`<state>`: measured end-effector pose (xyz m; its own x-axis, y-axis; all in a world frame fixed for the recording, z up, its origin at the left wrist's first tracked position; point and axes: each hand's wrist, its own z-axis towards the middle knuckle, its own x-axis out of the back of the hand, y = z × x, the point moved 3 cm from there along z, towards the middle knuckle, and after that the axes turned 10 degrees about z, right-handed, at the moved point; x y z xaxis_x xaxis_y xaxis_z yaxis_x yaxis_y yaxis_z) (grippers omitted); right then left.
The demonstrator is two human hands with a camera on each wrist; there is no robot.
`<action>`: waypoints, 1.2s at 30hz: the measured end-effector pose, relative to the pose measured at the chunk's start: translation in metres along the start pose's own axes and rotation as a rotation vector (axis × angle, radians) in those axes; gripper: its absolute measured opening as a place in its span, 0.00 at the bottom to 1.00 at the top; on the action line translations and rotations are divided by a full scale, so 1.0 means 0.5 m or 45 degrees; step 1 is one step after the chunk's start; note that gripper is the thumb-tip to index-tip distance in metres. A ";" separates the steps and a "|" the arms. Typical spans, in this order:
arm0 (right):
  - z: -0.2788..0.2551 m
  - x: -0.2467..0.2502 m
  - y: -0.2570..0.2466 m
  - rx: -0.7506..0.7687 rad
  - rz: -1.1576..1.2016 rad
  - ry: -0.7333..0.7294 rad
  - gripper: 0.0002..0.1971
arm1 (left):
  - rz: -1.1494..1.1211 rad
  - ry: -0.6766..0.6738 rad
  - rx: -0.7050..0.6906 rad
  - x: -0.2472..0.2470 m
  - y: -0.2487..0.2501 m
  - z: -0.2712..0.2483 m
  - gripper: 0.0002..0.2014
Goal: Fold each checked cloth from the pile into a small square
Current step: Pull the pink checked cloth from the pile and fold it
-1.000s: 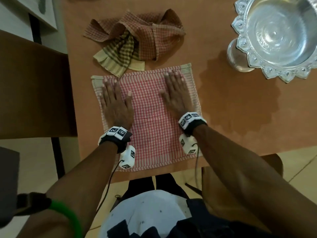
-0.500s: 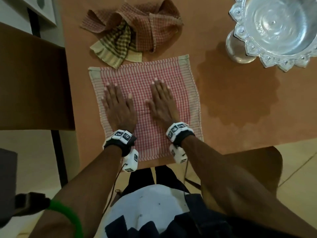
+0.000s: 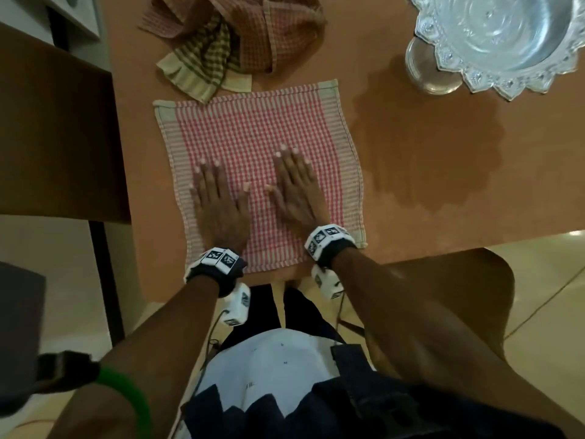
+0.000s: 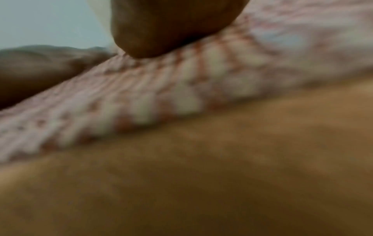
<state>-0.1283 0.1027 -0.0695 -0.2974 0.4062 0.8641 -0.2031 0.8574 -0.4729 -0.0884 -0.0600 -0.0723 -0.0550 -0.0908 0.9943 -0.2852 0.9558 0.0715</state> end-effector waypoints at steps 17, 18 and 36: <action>-0.159 0.001 0.072 -0.060 0.095 0.081 0.33 | -0.051 0.029 0.120 -0.009 -0.035 -0.123 0.31; -0.170 0.014 0.099 -0.090 0.082 0.092 0.33 | -0.052 0.033 0.140 -0.006 -0.047 -0.125 0.32; -0.079 -0.035 -0.111 0.035 0.196 0.013 0.33 | -0.091 0.157 -0.023 0.032 -0.017 -0.094 0.29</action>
<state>-0.0749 0.0606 -0.0519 -0.3173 0.5358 0.7824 -0.1813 0.7756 -0.6047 -0.0420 -0.0562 -0.0533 0.0830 -0.1249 0.9887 -0.2668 0.9531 0.1428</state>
